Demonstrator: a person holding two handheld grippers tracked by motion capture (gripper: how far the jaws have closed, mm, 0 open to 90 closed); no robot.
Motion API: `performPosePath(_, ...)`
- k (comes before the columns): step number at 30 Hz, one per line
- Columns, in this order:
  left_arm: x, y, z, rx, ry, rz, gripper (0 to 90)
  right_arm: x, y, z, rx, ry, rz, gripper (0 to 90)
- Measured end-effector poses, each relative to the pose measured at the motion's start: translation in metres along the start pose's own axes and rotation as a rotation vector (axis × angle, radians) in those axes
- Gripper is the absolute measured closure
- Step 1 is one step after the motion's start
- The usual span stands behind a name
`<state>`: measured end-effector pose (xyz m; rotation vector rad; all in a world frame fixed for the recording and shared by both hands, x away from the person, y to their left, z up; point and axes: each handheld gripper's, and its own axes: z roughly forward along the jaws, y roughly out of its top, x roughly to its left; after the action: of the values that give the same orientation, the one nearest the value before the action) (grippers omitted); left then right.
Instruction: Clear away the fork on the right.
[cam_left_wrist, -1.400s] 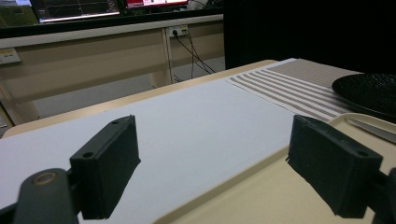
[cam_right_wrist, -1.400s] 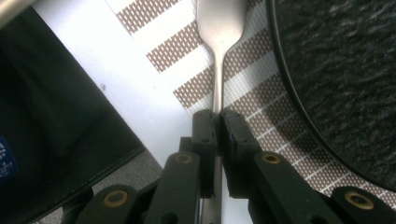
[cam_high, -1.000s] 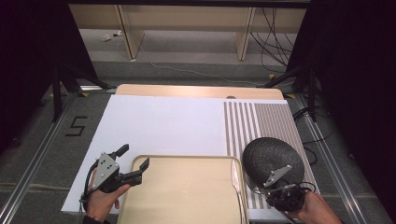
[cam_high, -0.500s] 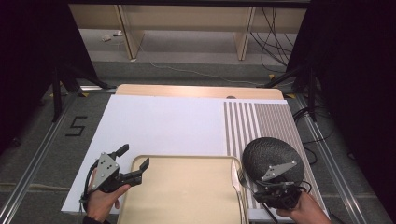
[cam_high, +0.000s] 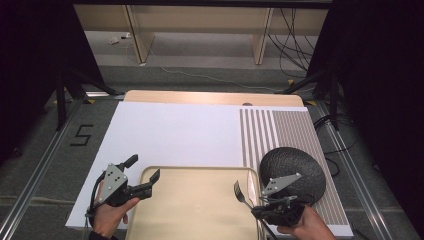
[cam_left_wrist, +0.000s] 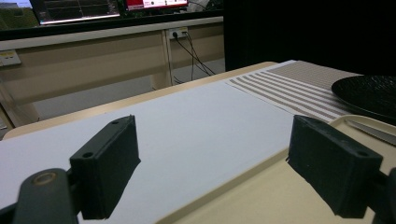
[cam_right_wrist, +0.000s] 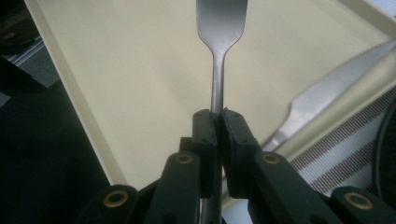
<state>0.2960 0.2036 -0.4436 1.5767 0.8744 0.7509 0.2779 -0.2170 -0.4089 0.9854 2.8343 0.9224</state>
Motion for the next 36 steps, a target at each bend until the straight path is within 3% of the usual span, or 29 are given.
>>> performPosePath(4, 0.0, 0.0, 0.0, 0.001, 0.001, 0.0, 16.0, 0.005, 0.005, 0.005, 0.007, 0.019, 0.007, 85.1)
performPosePath(11, 0.0, 0.0, 0.0, 0.002, 0.001, 0.0, 16.0, 0.012, 0.013, 0.011, -0.033, 0.024, -0.007, 85.1)
performPosePath(20, 0.0, 0.0, 0.0, -0.001, 0.002, 0.0, 16.0, 0.02, 0.024, 0.028, 0.013, 0.036, -0.014, 85.0)
performPosePath(36, 0.0, 0.001, -0.001, -0.003, -0.001, 0.003, 16.0, 0.024, 0.035, 0.054, 0.133, 0.01, 0.05, 85.0)
